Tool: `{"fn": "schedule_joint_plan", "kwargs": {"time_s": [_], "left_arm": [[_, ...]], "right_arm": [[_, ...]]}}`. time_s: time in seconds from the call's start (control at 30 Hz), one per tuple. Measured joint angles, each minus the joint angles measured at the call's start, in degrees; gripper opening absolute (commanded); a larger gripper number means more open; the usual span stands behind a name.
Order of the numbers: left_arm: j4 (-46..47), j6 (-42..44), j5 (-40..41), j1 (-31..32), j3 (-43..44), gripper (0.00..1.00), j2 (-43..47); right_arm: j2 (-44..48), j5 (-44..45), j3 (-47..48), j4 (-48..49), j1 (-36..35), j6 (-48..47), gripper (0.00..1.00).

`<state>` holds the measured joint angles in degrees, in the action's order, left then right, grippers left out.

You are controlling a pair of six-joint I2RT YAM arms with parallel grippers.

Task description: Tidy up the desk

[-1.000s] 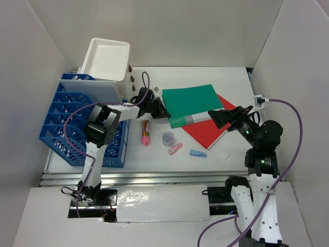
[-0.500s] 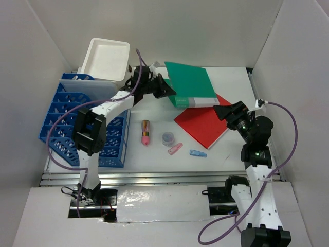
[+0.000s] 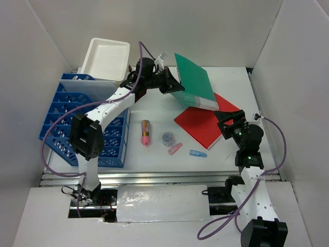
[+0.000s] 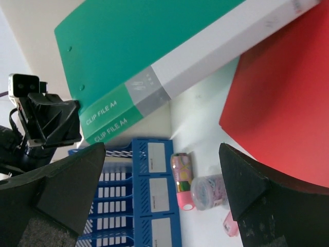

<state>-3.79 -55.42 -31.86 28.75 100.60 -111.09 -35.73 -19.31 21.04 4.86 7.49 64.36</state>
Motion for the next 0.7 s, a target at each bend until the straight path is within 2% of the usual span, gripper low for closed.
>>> {"fn": "schedule_joint_plan", "kwargs": {"time_s": [0.3, 0.7], "left_arm": [[-2.14, 0.02, -0.13, 1.84, 0.55, 0.0, 3.02], [-1.4, -0.13, -0.5, 4.52, -0.66, 0.0, 5.29]], "right_arm": [[-10.43, -3.61, -3.37, 12.83, 0.0, 8.26, 1.0], [-20.02, -3.45, -3.89, 25.59, 0.0, 15.91, 1.0]]}}
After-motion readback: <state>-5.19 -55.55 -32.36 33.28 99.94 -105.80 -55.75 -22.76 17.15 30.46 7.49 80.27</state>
